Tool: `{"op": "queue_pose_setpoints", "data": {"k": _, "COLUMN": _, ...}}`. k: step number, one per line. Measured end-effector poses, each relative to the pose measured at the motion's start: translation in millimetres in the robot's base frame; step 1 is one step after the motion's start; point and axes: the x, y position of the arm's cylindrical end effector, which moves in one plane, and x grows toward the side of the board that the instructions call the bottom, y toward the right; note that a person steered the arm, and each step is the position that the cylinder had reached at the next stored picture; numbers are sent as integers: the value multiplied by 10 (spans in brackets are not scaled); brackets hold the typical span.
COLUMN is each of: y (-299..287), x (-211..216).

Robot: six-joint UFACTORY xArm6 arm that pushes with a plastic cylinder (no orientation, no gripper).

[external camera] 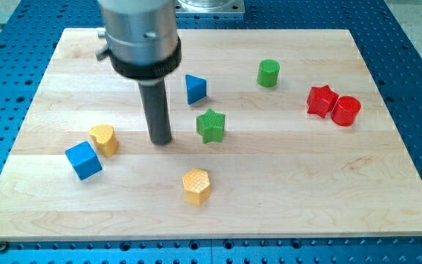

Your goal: Move the heart diagonally hexagon

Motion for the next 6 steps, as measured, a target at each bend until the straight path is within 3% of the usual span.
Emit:
{"op": "queue_pose_setpoints", "data": {"k": 1, "y": -945, "x": -43}}
{"op": "queue_pose_setpoints", "data": {"k": 2, "y": -1202, "x": -69}}
{"op": "queue_pose_setpoints", "data": {"k": 4, "y": -297, "x": 477}}
{"op": "queue_pose_setpoints", "data": {"k": 6, "y": -1093, "x": -14}}
